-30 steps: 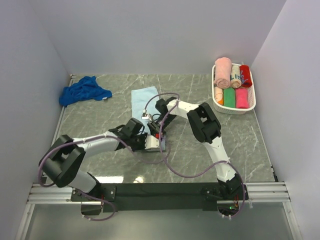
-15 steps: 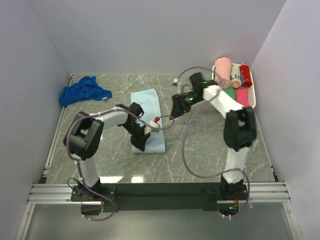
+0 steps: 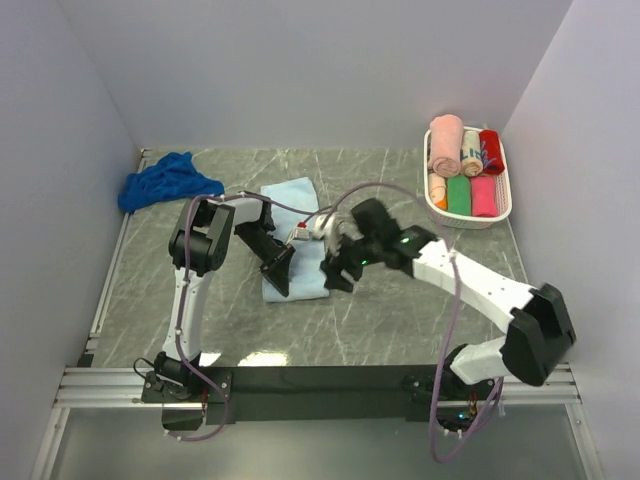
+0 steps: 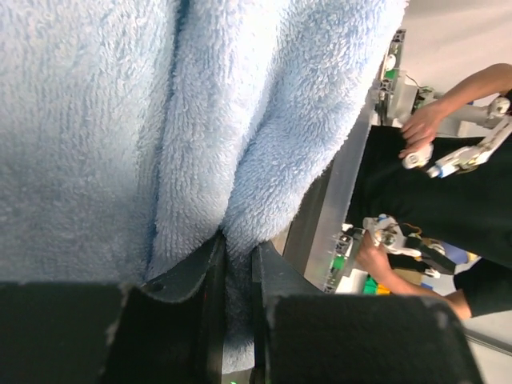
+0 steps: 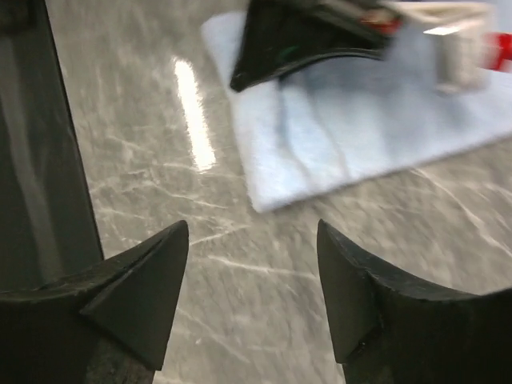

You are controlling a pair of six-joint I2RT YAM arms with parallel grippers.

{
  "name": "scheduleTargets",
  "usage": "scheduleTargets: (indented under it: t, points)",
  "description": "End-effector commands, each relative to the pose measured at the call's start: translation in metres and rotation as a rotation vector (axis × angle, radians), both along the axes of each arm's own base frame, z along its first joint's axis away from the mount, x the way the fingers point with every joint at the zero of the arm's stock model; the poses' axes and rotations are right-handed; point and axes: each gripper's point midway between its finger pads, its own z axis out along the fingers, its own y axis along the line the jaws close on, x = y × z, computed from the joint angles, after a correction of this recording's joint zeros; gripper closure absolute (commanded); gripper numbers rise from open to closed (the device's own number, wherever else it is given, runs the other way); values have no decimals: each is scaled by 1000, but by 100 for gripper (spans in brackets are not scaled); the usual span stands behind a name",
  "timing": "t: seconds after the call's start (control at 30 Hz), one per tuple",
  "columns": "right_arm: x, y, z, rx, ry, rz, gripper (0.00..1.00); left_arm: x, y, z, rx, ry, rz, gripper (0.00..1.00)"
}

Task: Roll the towels
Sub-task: Roll the towel

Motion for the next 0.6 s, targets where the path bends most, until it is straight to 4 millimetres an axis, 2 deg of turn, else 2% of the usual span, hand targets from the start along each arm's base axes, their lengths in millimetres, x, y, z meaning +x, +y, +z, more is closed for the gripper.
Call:
scheduleTargets:
  t: [0.0, 0.03, 0.07, 0.1, 0.13, 0.27, 0.4, 0.5, 0.53, 0.57]
  points:
    - [8, 34, -19, -73, -189, 60, 27, 2, 15, -32, 52, -62, -86, 96]
    - [14, 44, -28, -89, -210, 63, 27, 0, 15, -34, 54, -59, -82, 95]
    - [13, 53, -31, -92, -226, 86, 16, -1, 16, -35, 57, -55, -79, 94]
    - [6, 65, -36, -97, -234, 123, 16, -1, 15, -36, 57, -52, -75, 94]
    - [9, 76, -43, -106, -245, 133, 15, -1, 15, -36, 57, -49, -74, 94]
    - [0, 101, -59, -109, -222, 215, 15, 3, 14, -37, 58, -50, -68, 92]
    - [-3, 105, -82, -140, -166, 253, 20, 9, 13, -36, 57, -54, -61, 93]
    - [-5, 97, -111, -192, -150, 263, 25, 10, 14, -37, 51, -53, -58, 93]
    - [-6, 95, -121, -214, -141, 273, 27, 10, 15, -36, 49, -54, -52, 92]
    - [-7, 92, -132, -238, -128, 277, 36, 11, 15, -36, 47, -54, -49, 92]
